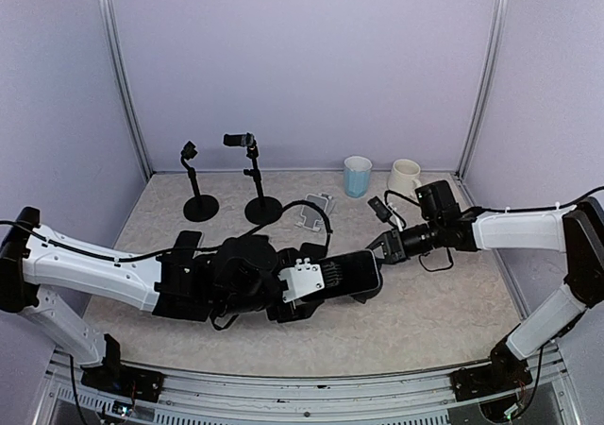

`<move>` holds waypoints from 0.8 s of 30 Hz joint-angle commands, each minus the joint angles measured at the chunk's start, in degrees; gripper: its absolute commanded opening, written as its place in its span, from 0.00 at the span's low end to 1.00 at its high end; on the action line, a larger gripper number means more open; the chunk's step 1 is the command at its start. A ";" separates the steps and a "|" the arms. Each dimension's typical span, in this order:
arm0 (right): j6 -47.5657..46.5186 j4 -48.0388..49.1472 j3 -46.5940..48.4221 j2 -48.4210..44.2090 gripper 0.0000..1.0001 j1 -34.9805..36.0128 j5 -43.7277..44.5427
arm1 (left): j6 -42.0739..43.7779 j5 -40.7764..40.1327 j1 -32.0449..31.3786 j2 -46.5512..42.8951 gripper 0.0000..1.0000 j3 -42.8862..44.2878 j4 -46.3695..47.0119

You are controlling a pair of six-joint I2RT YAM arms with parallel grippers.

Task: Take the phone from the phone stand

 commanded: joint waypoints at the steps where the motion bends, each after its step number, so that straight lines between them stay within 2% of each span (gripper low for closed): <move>1: -0.13 6.53 4.60 2.85 0.00 -5.43 -0.12 | -5.98 -0.21 1.94 -3.52 0.43 -1.41 8.13; 7: 1.29 10.84 10.87 11.53 0.00 -10.39 2.68 | -10.21 -2.40 4.45 -4.43 0.43 -2.45 9.14; 17: 0.92 8.18 24.50 23.06 0.00 -14.34 10.64 | -16.44 -5.47 7.26 -4.72 0.44 -2.34 7.77; 24: 3.40 9.34 29.62 28.53 0.00 -17.31 9.89 | -18.51 -5.81 7.76 -4.74 0.44 -2.37 7.49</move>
